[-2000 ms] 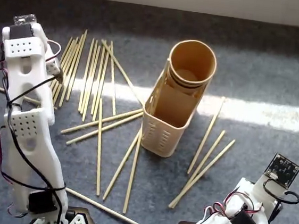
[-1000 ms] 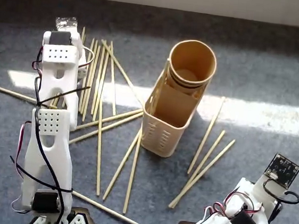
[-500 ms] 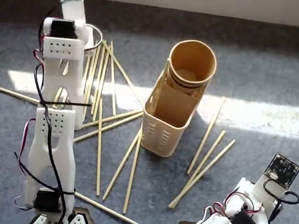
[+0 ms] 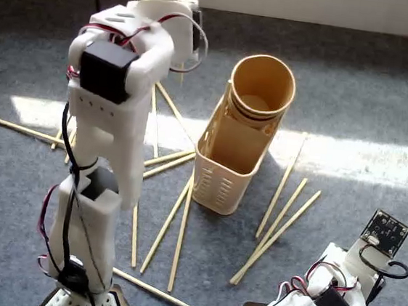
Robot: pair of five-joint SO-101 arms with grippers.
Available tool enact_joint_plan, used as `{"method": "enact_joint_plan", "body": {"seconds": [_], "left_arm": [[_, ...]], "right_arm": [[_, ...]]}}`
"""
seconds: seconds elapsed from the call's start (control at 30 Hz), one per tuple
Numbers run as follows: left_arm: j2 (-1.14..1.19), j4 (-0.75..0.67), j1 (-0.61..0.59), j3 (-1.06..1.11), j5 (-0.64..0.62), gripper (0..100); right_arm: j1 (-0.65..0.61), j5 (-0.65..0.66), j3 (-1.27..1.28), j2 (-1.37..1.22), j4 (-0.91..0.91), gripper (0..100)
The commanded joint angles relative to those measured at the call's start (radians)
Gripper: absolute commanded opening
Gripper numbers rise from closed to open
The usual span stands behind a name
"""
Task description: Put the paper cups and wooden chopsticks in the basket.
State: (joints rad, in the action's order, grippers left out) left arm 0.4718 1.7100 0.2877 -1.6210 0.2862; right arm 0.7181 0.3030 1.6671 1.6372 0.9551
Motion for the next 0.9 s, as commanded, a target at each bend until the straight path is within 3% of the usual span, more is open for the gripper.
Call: {"method": "enact_joint_plan", "body": {"seconds": [0.0,0.2,0.33,0.57,0.77,0.87], "left_arm": [[-0.11,-0.025,0.114,-0.042,-0.009,0],[-0.14,-0.025,0.291,-0.042,-0.005,0],[-0.177,-0.037,0.346,-0.044,0.018,0],[-0.182,-0.255,0.317,-0.038,0.253,0],[-0.13,-0.322,0.179,-0.042,0.19,0],[-0.166,-0.267,0.17,-0.051,0.15,0]], "right_arm": [[-0.008,-0.008,0.13,-0.007,0.005,25.5],[-0.008,-0.008,0.13,-0.007,0.005,25.5],[-0.008,-0.008,0.13,-0.007,0.005,25.5],[-0.01,-0.008,0.13,-0.007,0.005,25.5],[-0.01,-0.008,0.13,-0.007,0.005,25.5],[-0.01,-0.008,0.13,-0.007,0.005,25.5]]}}
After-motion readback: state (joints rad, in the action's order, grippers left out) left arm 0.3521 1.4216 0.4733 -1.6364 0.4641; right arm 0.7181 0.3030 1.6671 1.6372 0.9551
